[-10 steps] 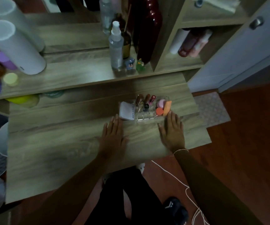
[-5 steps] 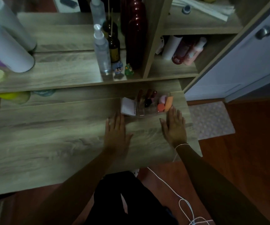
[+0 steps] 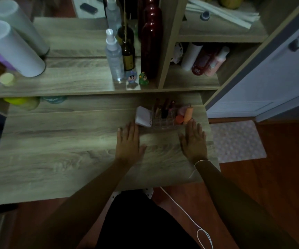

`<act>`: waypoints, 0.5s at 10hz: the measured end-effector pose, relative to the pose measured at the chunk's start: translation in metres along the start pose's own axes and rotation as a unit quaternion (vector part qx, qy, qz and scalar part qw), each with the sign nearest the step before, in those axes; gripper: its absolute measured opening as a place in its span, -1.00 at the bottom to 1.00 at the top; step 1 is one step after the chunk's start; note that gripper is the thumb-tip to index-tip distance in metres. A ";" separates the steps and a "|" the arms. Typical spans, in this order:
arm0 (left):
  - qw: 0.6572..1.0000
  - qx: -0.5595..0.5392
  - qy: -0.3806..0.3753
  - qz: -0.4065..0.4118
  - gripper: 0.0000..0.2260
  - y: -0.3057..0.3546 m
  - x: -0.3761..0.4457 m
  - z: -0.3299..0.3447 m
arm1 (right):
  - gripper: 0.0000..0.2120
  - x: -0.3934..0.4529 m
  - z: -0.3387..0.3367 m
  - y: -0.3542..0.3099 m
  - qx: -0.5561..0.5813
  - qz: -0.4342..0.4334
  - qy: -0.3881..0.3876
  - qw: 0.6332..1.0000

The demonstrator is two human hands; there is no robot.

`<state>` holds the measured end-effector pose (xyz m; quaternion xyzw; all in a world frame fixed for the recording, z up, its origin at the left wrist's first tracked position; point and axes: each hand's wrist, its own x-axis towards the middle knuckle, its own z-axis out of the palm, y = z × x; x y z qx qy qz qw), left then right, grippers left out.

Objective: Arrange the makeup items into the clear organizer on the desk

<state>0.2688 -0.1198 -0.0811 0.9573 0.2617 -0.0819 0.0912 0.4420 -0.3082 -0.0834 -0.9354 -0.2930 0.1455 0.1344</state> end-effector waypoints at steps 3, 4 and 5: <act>0.998 -0.059 -0.010 -0.036 -0.27 0.009 -0.012 -0.004 | -0.35 -0.012 0.003 0.009 0.035 0.024 0.001 0.999; 0.996 -0.079 -0.013 -0.030 -0.26 0.016 -0.020 -0.002 | -0.35 -0.033 0.010 0.011 0.037 0.038 0.016 0.998; 0.998 -0.057 -0.011 -0.002 -0.25 0.024 -0.026 0.002 | -0.35 -0.053 0.016 0.008 0.038 0.066 0.022 0.997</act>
